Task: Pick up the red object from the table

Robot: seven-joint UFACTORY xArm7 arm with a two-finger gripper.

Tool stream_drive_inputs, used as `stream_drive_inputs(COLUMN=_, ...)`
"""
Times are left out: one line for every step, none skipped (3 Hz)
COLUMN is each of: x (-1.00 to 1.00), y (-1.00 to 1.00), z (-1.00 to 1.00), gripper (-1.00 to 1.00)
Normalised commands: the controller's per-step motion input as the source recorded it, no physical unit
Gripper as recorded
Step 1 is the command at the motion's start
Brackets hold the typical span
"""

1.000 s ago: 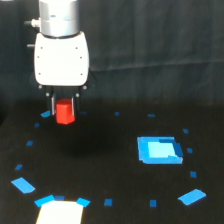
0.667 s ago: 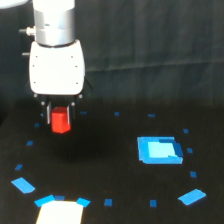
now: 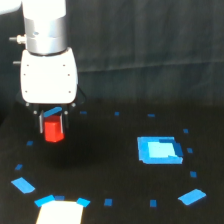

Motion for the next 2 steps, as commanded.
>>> stream_drive_inputs(x=0.67, y=1.0, z=0.87, gripper=-0.87)
stream_drive_inputs(x=-0.64, y=-0.92, z=-0.24, gripper=-0.78)
